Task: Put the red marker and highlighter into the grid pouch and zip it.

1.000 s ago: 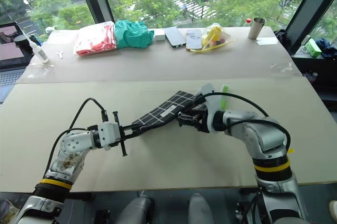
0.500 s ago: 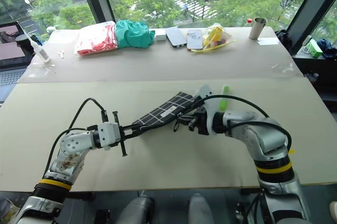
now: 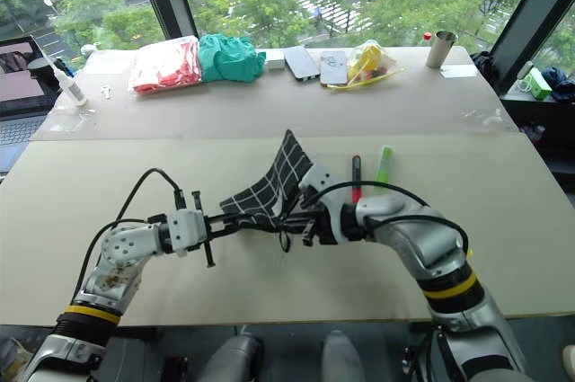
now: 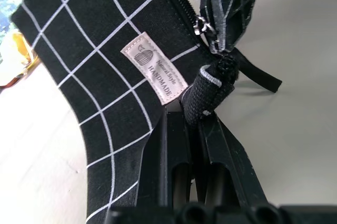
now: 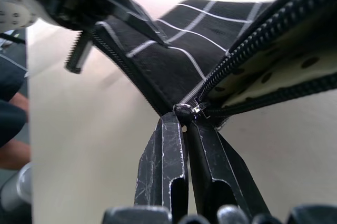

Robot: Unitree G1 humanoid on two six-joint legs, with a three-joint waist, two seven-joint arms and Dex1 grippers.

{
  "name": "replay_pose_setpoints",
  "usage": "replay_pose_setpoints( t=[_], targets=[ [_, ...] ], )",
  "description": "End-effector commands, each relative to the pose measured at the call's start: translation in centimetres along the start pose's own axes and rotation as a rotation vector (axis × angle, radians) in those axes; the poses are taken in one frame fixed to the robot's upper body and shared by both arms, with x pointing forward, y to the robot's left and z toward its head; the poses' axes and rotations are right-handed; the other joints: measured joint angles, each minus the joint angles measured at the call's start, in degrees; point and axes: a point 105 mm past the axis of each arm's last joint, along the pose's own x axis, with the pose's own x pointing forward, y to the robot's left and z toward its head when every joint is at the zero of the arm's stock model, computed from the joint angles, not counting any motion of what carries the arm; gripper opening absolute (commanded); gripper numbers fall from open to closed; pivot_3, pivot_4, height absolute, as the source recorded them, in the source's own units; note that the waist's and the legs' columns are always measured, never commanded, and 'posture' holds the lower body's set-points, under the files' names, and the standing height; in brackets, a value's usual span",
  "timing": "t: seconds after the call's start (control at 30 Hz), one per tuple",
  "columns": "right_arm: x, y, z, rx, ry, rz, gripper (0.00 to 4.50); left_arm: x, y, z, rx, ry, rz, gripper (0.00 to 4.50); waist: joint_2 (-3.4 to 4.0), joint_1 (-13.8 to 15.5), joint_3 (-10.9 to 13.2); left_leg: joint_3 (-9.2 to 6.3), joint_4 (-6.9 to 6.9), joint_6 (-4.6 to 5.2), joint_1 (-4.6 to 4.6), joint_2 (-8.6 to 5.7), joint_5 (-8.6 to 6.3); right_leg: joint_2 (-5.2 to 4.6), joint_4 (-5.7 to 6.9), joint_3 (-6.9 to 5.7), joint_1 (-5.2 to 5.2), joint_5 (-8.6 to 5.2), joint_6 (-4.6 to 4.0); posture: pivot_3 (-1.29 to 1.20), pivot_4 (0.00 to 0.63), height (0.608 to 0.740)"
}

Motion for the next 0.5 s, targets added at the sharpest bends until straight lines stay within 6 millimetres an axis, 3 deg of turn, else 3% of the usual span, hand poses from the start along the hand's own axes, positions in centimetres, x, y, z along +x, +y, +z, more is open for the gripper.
replay_pose_setpoints(
  t=[0.03, 0.13, 0.3, 0.4, 0.5],
  targets=[
    [-2.3, -3.4, 2.2, -0.037, -0.06, -0.124, 0.07, 0.1, 0.2, 1.6, 0.041, -0.059, 0.005, 0.0, 0.0, 0.0, 0.0, 0.01, 0.0, 0.0, 0.0, 0.0, 0.0, 0.0, 0.01, 0.01, -0.01, 0.0, 0.0, 0.0, 0.15, 0.74],
    [-3.5, -4.4, 2.5, -0.034, -0.063, -0.138, 0.07, 0.1, 0.2, 1.6, 0.041, -0.059, 0.004, 0.0, 0.0, 0.0, 0.0, 0.0, 0.0, 0.0, -0.02, 0.0, 0.0, 0.0, 0.0, 0.0, -0.01, 0.0, 0.0, 0.0, 0.15, 0.74],
    [-3.8, -3.8, 0.5, -0.054, 0.004, -0.086, 0.07, 0.0, 0.2, 1.8, 0.041, -0.062, 0.009, 0.0, 0.0, 0.0, 0.0, 0.01, -0.04, 0.01, -0.02, 0.01, -0.01, 0.0, -0.02, -0.01, -0.02, 0.0, 0.0, 0.0, 0.15, 0.74],
    [-3.0, -1.5, -0.4, -0.061, 0.023, 0.01, 0.07, -0.1, 0.1, 1.7, 0.036, -0.058, 0.015, 0.0, 0.0, -0.1, 0.0, 0.02, -0.03, 0.01, -0.02, 0.01, -0.01, 0.0, -0.01, 0.01, -0.02, 0.0, 0.0, 0.0, 0.15, 0.74],
    [-1.8, 2.3, -1.8, -0.105, 0.063, 0.156, 0.07, -0.3, -0.2, 1.7, 0.031, -0.056, 0.022, 0.0, 0.0, -0.2, 0.0, 0.02, -0.06, 0.03, -0.01, 0.04, -0.02, 0.01, -0.01, 0.02, -0.03, 0.0, 0.0, 0.0, 0.15, 0.74]
  ],
)
